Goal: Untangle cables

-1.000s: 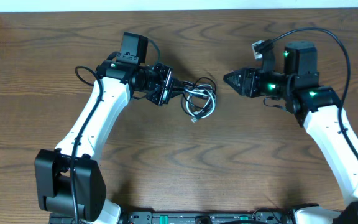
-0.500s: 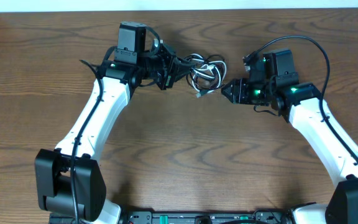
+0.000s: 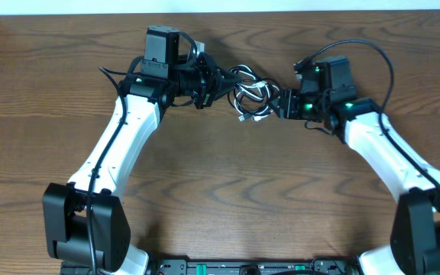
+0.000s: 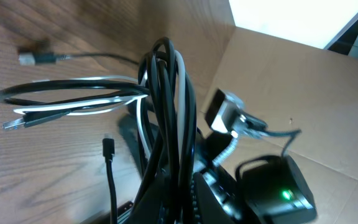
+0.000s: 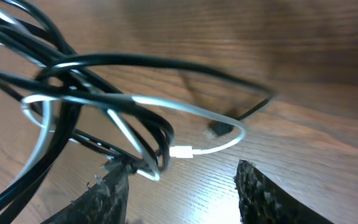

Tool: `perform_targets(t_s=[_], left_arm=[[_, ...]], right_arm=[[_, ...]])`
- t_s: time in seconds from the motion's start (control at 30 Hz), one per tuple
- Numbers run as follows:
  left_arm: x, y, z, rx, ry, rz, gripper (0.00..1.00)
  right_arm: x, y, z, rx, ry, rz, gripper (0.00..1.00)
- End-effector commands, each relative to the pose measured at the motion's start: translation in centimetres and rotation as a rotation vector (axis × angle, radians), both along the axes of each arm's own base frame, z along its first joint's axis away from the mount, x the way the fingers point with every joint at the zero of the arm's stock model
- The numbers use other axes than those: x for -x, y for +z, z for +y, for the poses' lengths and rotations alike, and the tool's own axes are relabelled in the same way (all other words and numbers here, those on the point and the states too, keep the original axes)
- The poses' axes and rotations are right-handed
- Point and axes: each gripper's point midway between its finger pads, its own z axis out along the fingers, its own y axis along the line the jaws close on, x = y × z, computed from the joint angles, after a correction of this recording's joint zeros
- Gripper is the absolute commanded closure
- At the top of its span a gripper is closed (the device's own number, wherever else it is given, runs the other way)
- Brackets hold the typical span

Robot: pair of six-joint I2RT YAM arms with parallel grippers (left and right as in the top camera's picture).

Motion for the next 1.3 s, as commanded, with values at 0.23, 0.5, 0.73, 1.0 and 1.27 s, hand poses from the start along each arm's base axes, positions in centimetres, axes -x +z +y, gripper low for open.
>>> perform_targets(t_s=[0.23,0.5,0.73,1.0,1.27], left_arm=[[-0.1,1.7,-0.5,0.066,-0.038,-0.036,0.93],[-2.1,5.5,0.5,0.179,-0.030,-0.164,0.92],[-4.1,7.0,3.7,0.200,0.031,-0.244,0.93],[-4.9,6.9,6.0,0.148,0.037,-0.355,0.93],[-3.4,3.1,6.0,0.000,-0.040,-0.381,0.93]], right_arm=[[-2.8,-1.7,2.2,-0.066,-0.035,-0.028,0.50],[-2.6,-8.5,-3.2,0.087,-0.364,0.208,0.59],[-0.3,-10.6,-7.4,0.175,-0.427,0.342,0.66],[2.1,-10.7,-7.0,0.154,-0.219,0.394,0.86],[3.1,-9.1,-4.9,0.124,-0.103,0.364,0.99]])
